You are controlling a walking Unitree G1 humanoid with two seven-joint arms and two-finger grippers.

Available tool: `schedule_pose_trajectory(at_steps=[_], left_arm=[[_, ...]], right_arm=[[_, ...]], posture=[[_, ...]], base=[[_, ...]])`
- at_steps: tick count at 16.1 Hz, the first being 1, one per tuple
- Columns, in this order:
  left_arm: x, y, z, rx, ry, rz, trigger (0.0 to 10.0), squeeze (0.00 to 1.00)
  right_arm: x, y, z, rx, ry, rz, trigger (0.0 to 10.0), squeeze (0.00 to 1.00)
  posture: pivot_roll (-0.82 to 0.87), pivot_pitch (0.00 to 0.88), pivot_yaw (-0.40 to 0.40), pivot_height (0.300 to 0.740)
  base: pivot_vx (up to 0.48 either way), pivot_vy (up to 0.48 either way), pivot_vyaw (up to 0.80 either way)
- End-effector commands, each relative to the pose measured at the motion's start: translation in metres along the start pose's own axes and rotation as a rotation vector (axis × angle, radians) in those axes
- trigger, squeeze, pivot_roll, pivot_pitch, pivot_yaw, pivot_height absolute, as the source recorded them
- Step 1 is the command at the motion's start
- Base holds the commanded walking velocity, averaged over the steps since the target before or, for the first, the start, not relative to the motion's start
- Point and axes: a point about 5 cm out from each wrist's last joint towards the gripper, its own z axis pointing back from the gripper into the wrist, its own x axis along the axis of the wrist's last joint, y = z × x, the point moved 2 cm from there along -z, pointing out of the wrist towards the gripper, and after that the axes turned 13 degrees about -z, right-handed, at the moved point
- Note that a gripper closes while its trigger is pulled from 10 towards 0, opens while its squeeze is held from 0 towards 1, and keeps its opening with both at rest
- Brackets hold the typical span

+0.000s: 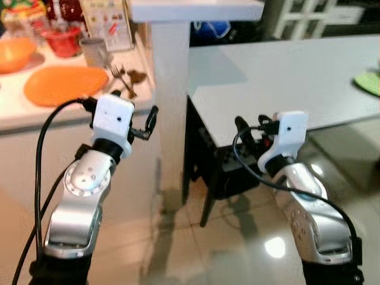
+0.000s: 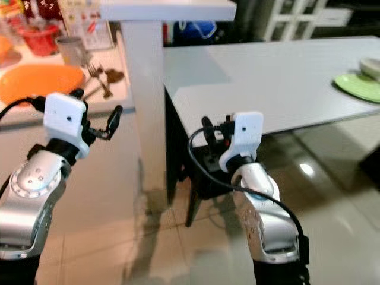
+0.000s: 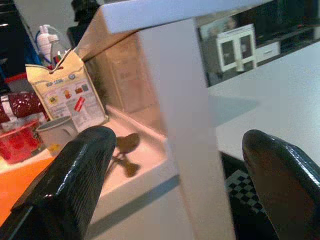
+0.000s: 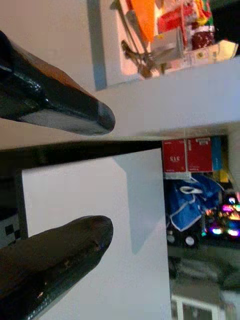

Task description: Setting the table

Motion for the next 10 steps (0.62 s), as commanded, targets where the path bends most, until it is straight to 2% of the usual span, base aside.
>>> schedule_pose_trajectory(at_steps=[1,10], left_arm=[[0.0,0.002,-0.002,-0.002,0.0,-0.004,10.0,0.0],[0.006,-0.012,-0.005,-0.063,-0.031,0.023,10.0,0.0]], right_arm=[[0.004,0.002,0.0,0.007,-0.014,0.003,10.0,0.0],[0.005,0.0,0.001,-0.006,-0.019,0.008,10.0,0.0]], posture=[[0.04,0.0,-0.015,0.74],[0.04,0.0,-0.013,0.74]], base=[[0.0,0.48,-0.8],[0.0,0.48,-0.8]])
